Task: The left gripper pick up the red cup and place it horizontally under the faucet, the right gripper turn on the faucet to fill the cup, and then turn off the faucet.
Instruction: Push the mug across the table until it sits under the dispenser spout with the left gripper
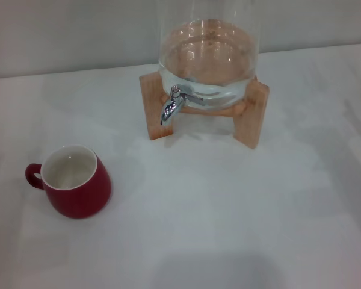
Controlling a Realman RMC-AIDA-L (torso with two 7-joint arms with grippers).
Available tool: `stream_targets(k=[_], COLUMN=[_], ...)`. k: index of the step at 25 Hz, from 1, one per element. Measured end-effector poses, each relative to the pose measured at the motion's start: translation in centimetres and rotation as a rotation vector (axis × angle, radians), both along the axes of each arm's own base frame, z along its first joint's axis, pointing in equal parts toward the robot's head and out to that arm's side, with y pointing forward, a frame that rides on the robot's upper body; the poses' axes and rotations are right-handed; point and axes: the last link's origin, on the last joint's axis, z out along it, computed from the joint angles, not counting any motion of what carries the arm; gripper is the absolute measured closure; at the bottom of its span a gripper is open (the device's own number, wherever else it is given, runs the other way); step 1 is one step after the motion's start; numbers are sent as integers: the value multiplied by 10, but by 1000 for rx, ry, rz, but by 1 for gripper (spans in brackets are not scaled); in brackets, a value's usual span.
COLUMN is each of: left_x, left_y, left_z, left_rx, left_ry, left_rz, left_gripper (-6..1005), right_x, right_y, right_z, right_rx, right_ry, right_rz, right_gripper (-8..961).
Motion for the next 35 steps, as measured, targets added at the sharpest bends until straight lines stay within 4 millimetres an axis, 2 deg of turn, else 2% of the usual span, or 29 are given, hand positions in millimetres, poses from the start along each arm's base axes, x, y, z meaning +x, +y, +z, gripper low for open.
stream_targets(k=[13, 35], left_x=[6, 1], left_y=[-2, -13], left_z=[-12, -28], left_rx=[-81, -156], left_ry=[43, 56], left_rz=[-45, -15], left_gripper=[216, 216], right_x=[1, 0], right_y=[-1, 1], right_z=[-3, -5], right_rx=[-16, -27], right_ry=[-5, -5], right_rz=[-9, -6], right_gripper=[83, 83])
